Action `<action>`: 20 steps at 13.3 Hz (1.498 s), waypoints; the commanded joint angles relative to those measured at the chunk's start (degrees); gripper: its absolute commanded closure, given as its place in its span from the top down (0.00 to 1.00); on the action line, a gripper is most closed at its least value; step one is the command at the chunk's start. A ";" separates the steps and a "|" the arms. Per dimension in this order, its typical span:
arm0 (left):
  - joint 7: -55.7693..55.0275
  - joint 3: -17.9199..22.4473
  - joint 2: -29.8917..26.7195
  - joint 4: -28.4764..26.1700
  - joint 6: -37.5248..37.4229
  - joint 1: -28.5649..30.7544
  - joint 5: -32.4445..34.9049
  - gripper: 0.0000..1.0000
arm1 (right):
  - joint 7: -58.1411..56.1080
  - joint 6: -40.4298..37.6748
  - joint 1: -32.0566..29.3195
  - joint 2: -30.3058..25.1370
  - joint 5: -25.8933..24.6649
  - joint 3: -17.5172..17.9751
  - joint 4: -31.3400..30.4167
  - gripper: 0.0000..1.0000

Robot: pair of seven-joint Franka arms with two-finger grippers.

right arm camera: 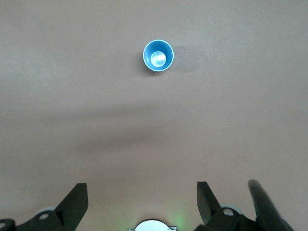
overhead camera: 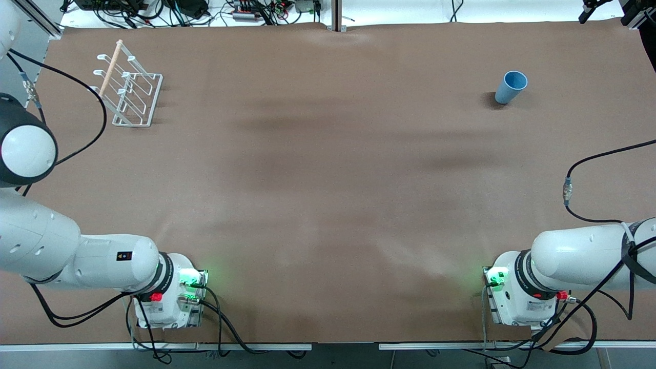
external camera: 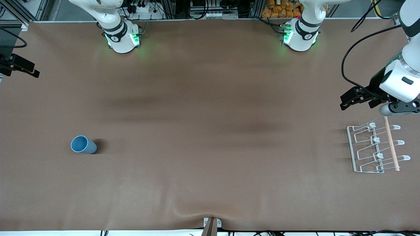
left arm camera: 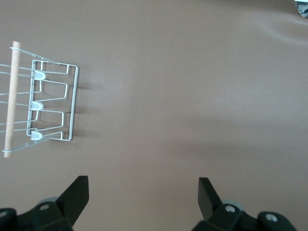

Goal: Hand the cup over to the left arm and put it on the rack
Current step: 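Move the right gripper toward the light blue cup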

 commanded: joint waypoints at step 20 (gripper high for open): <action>1.63 4.70 0.27 0.23 -0.75 -2.62 -1.05 1.00 | -2.87 16.51 -0.88 16.49 -2.28 1.06 1.03 1.00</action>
